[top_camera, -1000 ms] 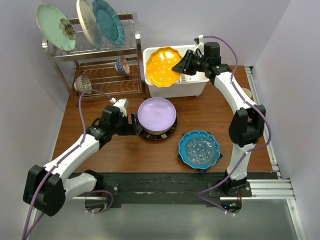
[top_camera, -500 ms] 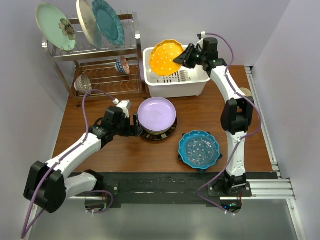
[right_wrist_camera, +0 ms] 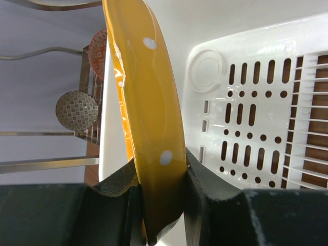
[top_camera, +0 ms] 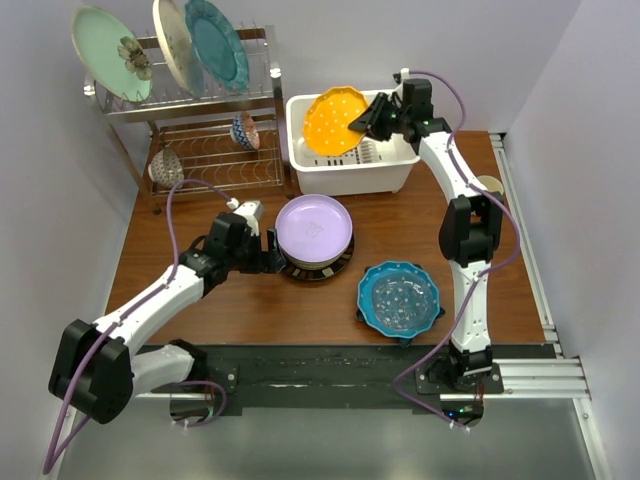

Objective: Place the plates into the plastic bin on the countertop
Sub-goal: Place the plate in the plastic bin.

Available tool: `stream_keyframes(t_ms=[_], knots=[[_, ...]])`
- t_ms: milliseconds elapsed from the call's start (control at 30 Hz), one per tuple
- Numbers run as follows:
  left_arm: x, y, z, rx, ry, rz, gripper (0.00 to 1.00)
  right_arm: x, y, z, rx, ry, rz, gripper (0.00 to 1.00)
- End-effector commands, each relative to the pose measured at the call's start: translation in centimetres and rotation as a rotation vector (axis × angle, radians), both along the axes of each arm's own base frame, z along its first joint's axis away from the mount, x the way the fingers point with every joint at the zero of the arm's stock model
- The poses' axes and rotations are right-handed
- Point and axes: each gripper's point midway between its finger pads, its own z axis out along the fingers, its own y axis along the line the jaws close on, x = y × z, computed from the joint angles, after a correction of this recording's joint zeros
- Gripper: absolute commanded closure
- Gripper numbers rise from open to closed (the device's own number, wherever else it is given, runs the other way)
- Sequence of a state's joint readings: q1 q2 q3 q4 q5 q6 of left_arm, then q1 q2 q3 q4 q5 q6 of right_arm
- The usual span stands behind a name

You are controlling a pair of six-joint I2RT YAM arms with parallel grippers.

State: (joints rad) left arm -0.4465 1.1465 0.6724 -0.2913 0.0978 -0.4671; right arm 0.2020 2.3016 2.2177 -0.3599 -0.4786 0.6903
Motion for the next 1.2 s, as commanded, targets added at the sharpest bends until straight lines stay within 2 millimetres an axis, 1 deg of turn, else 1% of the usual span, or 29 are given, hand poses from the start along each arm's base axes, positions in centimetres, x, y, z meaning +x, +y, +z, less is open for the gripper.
stream_keyframes(t_ms=[0,67,167,333,367,433,467,533,600,700,800,900,933,967,1000,1067,1100,1167], knots=[[0.9,-0.8,1.2,-0.019,-0.060,-0.029,0.15,0.6,0.1,5.3,0.012,-0.168,0.021,1.00],[0.9,-0.8,1.2,-0.019,-0.057,-0.030,0.15,0.6,0.1,4.1,-0.001,-0.144,0.022,1.00],[0.9,-0.8,1.1,-0.018,-0.053,-0.031,0.15,0.8,0.0,2.9,-0.015,-0.125,0.021,1.00],[0.8,-0.9,1.0,-0.022,-0.053,-0.036,0.15,1.2,-0.2,1.3,-0.032,-0.105,0.022,1.00],[0.8,-1.0,0.9,-0.022,-0.050,-0.039,0.15,1.3,-0.4,0.6,-0.036,-0.091,0.020,1.00],[0.9,-1.0,0.9,-0.023,-0.049,-0.040,0.15,1.3,-0.4,0.0,-0.044,-0.082,0.023,1.00],[0.9,-1.1,1.0,-0.024,-0.049,-0.043,0.15,1.4,-0.6,-0.7,-0.048,-0.067,0.021,1.00],[0.8,-1.0,0.8,-0.021,-0.045,-0.042,0.15,1.3,-0.5,-1.5,-0.052,-0.056,0.025,1.00],[0.8,-1.1,0.8,-0.022,-0.045,-0.045,0.15,1.2,-0.6,-2.9,-0.060,-0.030,0.028,1.00],[0.8,-1.1,0.9,-0.024,-0.046,-0.046,0.15,1.2,-0.8,-4.4,-0.063,-0.001,0.028,1.00],[0.8,-1.2,0.9,-0.025,-0.047,-0.047,0.15,1.2,-0.6,-5.5,-0.057,0.023,0.032,1.00],[0.8,-1.2,0.7,-0.023,-0.043,-0.049,0.15,1.3,-0.7,-6.2,-0.038,0.046,0.028,1.00],[0.8,-1.2,0.7,-0.023,-0.042,-0.051,0.15,1.4,-0.7,-6.8,-0.033,0.060,0.031,0.98],[0.8,-1.3,0.7,-0.024,-0.039,-0.055,0.15,1.4,-0.7,-7.0,-0.030,0.063,0.031,0.95],[0.8,-1.3,0.7,-0.024,-0.038,-0.054,0.16,1.5,-0.7,-7.2,-0.026,0.072,0.028,0.88],[0.8,-1.3,0.7,-0.025,-0.037,-0.056,0.16,1.5,-0.7,-7.7,-0.026,0.084,0.026,0.79],[0.7,-1.4,0.6,-0.026,-0.035,-0.058,0.16,1.4,-0.7,-7.9,-0.028,0.086,0.026,0.72],[0.6,-1.4,0.7,-0.029,-0.032,-0.061,0.16,1.4,-1.0,-8.4,-0.039,0.106,0.008,0.65]])
